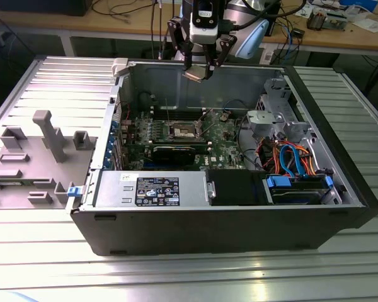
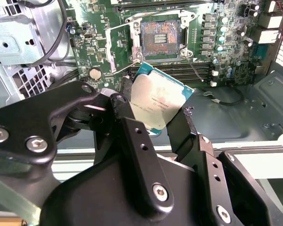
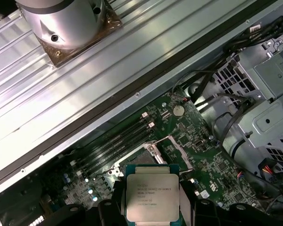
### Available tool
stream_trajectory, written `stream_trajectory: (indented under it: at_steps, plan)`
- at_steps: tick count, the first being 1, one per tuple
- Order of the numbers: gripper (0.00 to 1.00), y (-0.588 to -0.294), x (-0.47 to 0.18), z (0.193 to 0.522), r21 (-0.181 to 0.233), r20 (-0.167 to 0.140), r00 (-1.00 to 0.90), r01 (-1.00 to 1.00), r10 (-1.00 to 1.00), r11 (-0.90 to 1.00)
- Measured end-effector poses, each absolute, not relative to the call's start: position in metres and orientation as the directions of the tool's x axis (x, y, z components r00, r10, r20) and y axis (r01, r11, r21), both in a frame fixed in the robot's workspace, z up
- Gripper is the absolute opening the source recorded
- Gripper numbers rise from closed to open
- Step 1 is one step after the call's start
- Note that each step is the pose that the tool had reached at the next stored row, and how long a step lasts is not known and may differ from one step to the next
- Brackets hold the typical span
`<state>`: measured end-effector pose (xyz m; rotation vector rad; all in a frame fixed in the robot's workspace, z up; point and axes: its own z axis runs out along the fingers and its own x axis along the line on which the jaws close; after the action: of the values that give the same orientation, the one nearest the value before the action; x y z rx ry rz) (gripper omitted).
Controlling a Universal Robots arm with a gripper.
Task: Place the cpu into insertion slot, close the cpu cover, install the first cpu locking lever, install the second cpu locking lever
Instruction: 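Place the cpu into insertion slot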
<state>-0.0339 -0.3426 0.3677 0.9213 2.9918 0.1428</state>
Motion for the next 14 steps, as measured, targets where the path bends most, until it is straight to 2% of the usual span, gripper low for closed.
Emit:
stream_trajectory:
  at_steps: [14]
  plan:
    - [0.54, -0.3426, -0.0339, 0.3677, 0.089, 0.019, -0.823, 0.567, 0.568, 0.819]
